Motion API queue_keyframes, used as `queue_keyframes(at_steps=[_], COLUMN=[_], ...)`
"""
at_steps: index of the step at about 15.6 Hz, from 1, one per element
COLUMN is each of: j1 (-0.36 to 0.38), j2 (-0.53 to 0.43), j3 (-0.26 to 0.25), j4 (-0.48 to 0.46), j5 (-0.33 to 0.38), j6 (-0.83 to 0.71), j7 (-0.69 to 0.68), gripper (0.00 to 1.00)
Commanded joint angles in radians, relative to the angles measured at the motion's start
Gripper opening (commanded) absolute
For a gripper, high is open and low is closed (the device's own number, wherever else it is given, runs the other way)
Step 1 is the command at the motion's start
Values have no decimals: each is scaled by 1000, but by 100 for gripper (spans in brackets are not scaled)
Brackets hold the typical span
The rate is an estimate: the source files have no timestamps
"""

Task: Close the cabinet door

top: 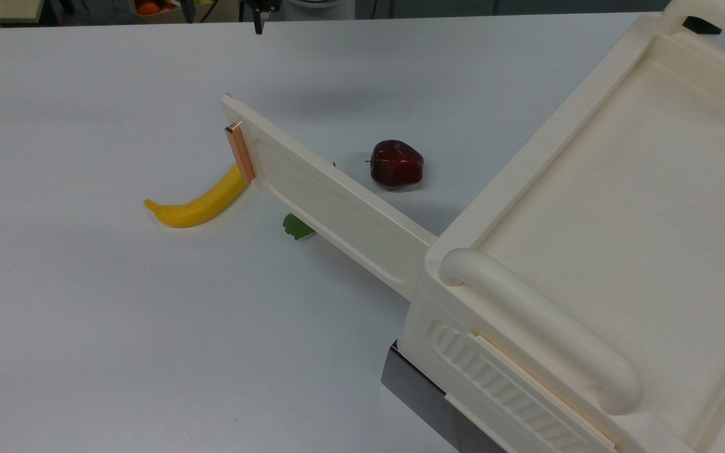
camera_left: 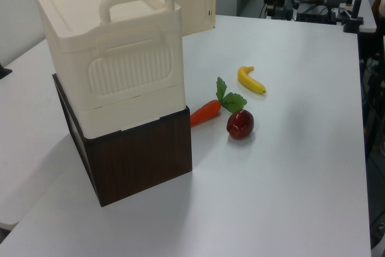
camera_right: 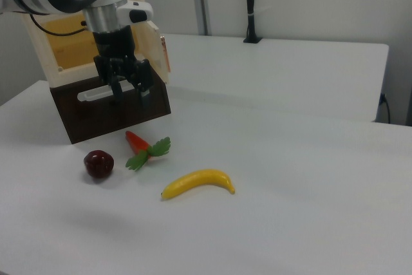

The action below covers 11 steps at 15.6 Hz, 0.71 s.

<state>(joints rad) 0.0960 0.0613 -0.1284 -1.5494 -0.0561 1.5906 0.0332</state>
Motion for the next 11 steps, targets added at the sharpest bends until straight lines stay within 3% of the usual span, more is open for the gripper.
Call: queue_keyframes(at_steps=[1,2,11], j1=[4,4,-1], j2=[-8,-8,-6], j3=[-4,-4,-11], j4=[-8,-8,15], j5=[-1,-1,16], j6=[-3,-3,68], j7=[-42,-42,-42], gripper=[12,0,0])
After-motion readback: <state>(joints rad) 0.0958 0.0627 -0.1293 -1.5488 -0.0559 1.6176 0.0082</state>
